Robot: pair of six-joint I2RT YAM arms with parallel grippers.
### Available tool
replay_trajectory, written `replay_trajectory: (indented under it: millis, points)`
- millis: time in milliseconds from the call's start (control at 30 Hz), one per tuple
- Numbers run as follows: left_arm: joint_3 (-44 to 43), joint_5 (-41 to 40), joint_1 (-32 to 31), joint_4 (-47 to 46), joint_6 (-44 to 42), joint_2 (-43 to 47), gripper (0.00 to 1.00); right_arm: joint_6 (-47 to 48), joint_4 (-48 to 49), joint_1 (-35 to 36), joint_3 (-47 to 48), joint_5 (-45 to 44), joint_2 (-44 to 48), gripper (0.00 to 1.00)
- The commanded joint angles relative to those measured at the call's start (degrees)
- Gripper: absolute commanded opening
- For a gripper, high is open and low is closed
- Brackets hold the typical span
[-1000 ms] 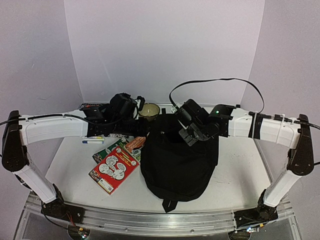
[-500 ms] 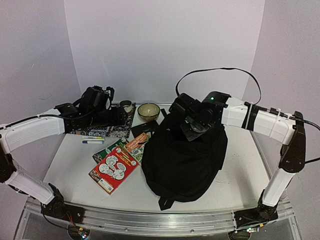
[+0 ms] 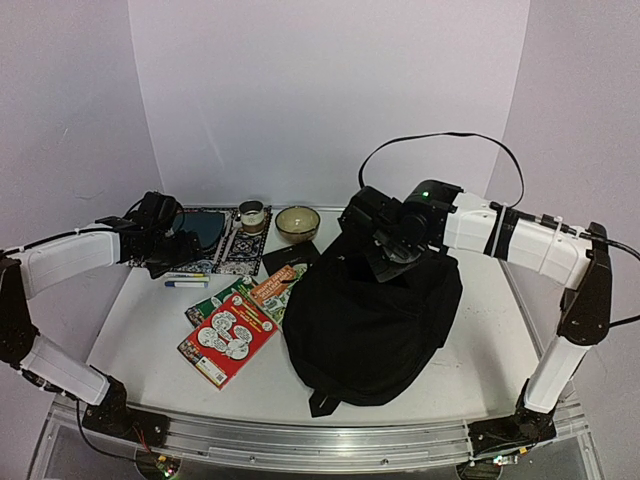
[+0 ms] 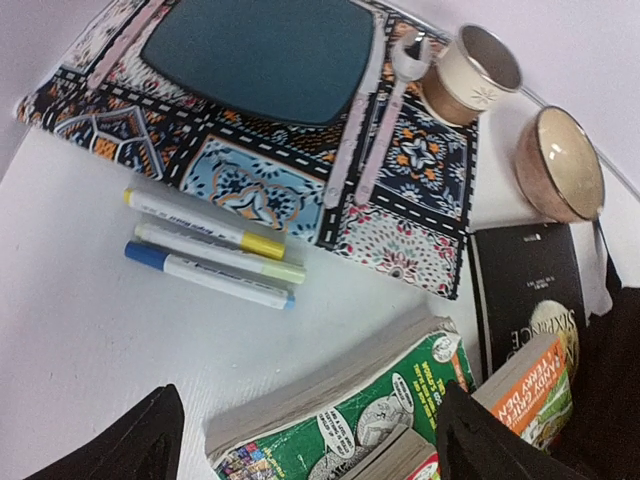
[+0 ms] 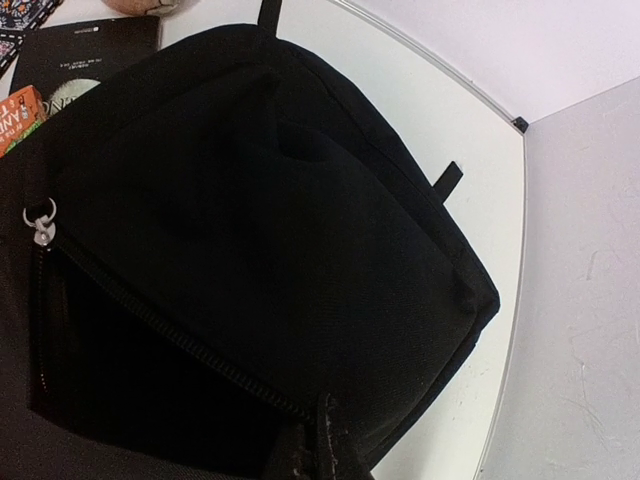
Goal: Pack the student bag
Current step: Pick up the lower front pocket of the student bag, then pick up the pen at the corner of the board.
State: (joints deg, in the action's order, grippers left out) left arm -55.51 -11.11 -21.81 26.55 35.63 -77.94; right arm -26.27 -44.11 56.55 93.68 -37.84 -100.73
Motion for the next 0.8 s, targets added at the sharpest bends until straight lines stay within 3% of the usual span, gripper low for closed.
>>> replay_trajectory:
  millis: [0, 233, 533, 767]
  points:
    - [0.55, 1.61, 3.61, 1.18, 8.97, -2.01, 0.97, -1.63, 0.64, -0.03, -0.85, -0.67, 1.05, 0.00]
    - [-0.46, 5.27, 8.71, 3.16, 19.06, -8.92, 0.99, -2.01, 2.23, -0.03, -2.86, 0.30, 2.06, 0.00]
    - [-6.25, 7.48, 11.60, 6.83, 25.34, -21.61, 0.88, -1.78, 3.78, 0.02, -4.85, 1.12, 3.15, 0.00]
    - [-10.60, 6.42, 12.04, 7.19, 25.52, -28.16, 0.77, -0.72, 4.26, -0.03, -5.40, 0.66, 3.62, 0.00]
